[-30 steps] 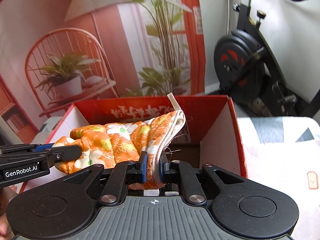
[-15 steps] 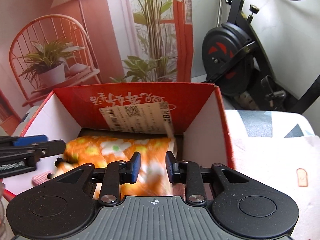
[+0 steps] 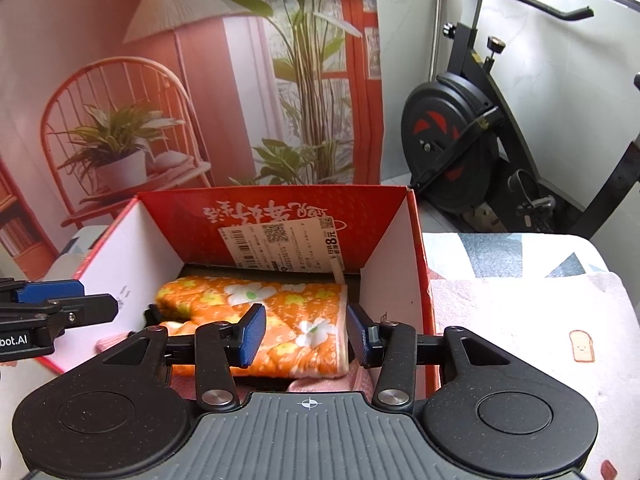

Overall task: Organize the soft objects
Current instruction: 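Open both grippers to drop the oven mitt into the red box, then lower both grippers onto the black eye mask and close them on it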

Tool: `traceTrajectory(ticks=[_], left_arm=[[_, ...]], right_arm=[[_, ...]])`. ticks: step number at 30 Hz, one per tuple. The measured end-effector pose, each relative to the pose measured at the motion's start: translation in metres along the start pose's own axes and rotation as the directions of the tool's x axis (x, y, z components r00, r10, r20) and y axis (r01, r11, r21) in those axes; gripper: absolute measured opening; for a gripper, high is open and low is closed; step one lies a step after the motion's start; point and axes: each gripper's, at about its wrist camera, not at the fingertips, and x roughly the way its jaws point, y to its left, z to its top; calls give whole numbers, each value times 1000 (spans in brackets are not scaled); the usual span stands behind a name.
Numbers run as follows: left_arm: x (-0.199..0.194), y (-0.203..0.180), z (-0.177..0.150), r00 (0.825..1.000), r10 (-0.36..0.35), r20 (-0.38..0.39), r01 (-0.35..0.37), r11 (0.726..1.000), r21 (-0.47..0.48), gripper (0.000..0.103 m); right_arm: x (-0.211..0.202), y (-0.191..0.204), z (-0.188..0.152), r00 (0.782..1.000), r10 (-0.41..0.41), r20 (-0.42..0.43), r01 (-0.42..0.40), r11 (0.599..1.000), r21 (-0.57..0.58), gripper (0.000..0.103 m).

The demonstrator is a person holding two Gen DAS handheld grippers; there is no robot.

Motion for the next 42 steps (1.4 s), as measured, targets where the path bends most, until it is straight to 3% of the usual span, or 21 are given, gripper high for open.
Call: traceTrajectory(ticks=[20, 28, 33, 42], left_arm=[[-69, -23, -77, 1000, -6, 1, 6, 1000, 27, 55], [-80, -17, -123, 999, -26, -36, 23, 998, -63, 56], [-86, -10, -145, 1000, 19, -25, -22, 992, -121, 58], [-88, 0, -172, 999, 38, -39, -45, 977, -206, 60]], right_arm=[[-89, -1, -60, 997, 43, 68, -44, 999, 17, 44], [-107, -1, -114, 996, 58, 65, -60, 998, 19, 44], [-108, 2, -154, 998, 28, 61, -29, 999, 20, 45], [-102, -10, -221, 999, 3, 32, -7, 991, 137, 47]])
